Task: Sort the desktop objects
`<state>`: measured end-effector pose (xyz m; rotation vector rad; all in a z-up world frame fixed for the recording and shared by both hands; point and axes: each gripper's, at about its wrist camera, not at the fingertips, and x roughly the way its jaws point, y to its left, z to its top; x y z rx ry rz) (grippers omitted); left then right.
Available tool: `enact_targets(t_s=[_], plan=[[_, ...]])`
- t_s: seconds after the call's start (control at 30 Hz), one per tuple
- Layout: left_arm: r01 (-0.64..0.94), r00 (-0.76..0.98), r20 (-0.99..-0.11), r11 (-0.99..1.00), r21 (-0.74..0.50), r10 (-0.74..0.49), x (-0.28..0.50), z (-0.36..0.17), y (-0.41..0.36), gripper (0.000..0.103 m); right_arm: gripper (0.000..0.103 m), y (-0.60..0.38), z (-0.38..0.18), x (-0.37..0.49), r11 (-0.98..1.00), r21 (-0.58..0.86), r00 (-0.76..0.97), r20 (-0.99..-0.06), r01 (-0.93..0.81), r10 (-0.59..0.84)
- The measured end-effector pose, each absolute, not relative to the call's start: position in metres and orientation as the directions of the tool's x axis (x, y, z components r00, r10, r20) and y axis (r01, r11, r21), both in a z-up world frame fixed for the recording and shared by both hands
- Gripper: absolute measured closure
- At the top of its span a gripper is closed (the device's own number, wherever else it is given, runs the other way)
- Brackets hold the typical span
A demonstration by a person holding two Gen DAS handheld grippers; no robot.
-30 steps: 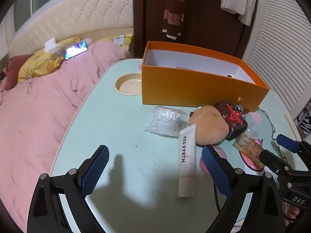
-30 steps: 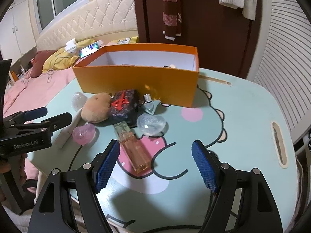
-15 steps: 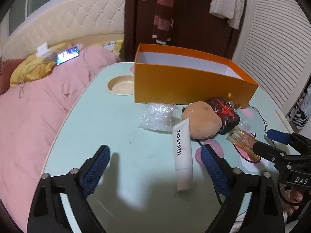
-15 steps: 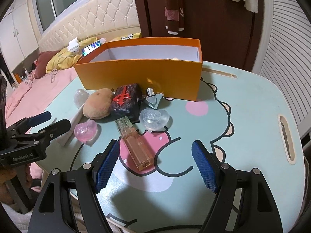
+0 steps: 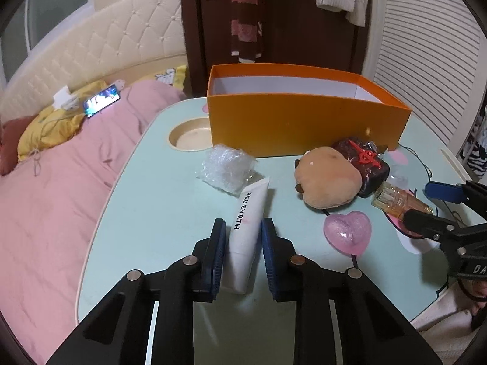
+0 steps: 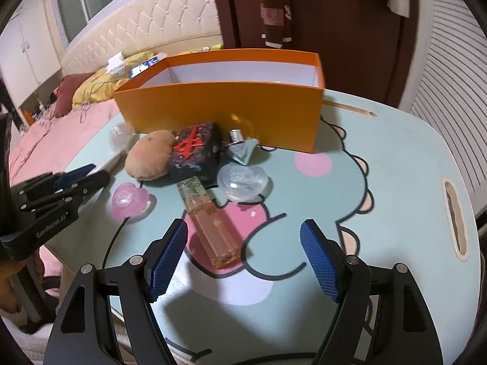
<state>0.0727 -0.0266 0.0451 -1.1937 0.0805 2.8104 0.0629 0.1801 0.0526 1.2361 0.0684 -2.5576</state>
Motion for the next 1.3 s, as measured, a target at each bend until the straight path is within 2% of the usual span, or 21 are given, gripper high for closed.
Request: enact_targets(t_s=[0.07,0.2,0.43,0.5,0.6,0.7,0.77,0.8,0.87,0.93,1.0,1.13,1.3], plan=[[-0.102,-0.697,-0.715,-0.995,0.012,0.063,0.073,0.045,-0.026,0.081,0.026,0.173,0.053,0.063,-0.952,0.051,-0.596,-0.769,0.303,-0.231],[-0.111,-0.701,-0.709,-0.994,0.002,0.077,0.073,0.043,-0.024,0.071,0.026,0.161,0.049,0.061,-0.947,-0.024,-0.609,-0.771,0.322,-0.187],[-0.124,-0.705,-0.705,-0.992,0.012,0.080,0.068,0.042,-0.021,0.070,0.026,0.162,0.048,0.061,-0.945,-0.021,-0.619,-0.760,0.325,-0.197],[-0.129,-0.705,-0.705,-0.992,0.012,0.083,0.068,0.042,-0.021,0.072,0.026,0.163,0.048,0.059,-0.947,-0.010,-0.617,-0.760,0.322,-0.202],[-0.139,-0.700,-0.709,-0.990,0.020,0.084,0.069,0.043,-0.019,0.083,0.026,0.165,0.047,0.059,-0.947,0.001,-0.615,-0.760,0.321,-0.209],[-0.148,-0.692,-0.716,-0.989,0.014,0.093,0.069,0.043,-0.018,0.083,0.027,0.164,0.048,0.059,-0.945,0.007,-0.614,-0.758,0.326,-0.218],[-0.150,-0.688,-0.719,-0.989,0.002,0.103,0.070,0.044,-0.018,0.083,0.037,0.163,0.049,0.061,-0.940,0.006,-0.616,-0.754,0.340,-0.228],[-0.151,-0.686,-0.720,-0.988,-0.004,0.108,0.070,0.044,-0.019,0.083,0.046,0.162,0.049,0.062,-0.937,0.005,-0.615,-0.753,0.350,-0.235],[-0.155,-0.682,-0.721,-0.988,-0.016,0.119,0.071,0.045,-0.018,0.083,0.055,0.158,0.050,0.064,-0.926,-0.001,-0.612,-0.750,0.377,-0.248],[-0.156,-0.684,-0.718,-0.987,-0.022,0.125,0.072,0.047,-0.018,0.083,0.072,0.155,0.050,0.066,-0.921,-0.006,-0.612,-0.749,0.389,-0.254],[-0.156,-0.687,-0.715,-0.987,-0.028,0.129,0.073,0.049,-0.019,0.083,0.083,0.154,0.051,0.067,-0.918,-0.010,-0.613,-0.748,0.396,-0.256],[-0.149,-0.695,-0.706,-0.988,-0.043,0.135,0.075,0.055,-0.021,0.083,0.084,0.152,0.051,0.069,-0.913,-0.015,-0.613,-0.746,0.407,-0.261],[-0.152,-0.708,-0.688,-0.986,-0.074,0.161,0.077,0.068,-0.024,0.083,0.084,0.166,0.058,0.068,-0.914,0.067,-0.602,-0.733,0.400,-0.317]])
